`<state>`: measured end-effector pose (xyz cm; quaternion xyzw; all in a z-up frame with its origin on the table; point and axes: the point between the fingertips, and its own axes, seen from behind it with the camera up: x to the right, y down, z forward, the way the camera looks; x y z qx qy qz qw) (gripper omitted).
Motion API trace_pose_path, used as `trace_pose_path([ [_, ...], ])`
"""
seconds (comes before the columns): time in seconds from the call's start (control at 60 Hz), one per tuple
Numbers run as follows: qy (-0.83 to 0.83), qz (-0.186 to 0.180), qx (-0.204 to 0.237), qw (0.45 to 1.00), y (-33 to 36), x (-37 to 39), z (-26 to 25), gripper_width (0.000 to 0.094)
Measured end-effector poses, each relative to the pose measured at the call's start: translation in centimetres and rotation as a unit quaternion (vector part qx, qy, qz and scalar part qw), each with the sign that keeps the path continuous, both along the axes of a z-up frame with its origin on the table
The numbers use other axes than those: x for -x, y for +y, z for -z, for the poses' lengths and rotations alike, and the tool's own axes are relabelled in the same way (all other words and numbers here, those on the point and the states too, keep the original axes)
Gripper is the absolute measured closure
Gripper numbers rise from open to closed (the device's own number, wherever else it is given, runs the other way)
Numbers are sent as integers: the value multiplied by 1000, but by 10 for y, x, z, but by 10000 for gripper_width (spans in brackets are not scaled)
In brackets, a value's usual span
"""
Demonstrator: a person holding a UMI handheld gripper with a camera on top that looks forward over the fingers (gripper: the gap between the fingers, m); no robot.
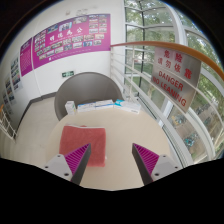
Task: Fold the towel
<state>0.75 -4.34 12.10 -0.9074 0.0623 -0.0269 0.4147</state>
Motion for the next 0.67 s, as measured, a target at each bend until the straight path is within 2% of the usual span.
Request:
trace_pose_path([
  [0.217, -33, -7, -32, 999, -56, 26, -80, 82],
  [0.35, -60, 2, -55, 997, -106, 45, -121, 78],
  [0.45, -67, 6, -70, 995, -146, 59, -140, 78],
  [0.667, -68, 0, -72, 995, -219, 90, -161, 81],
])
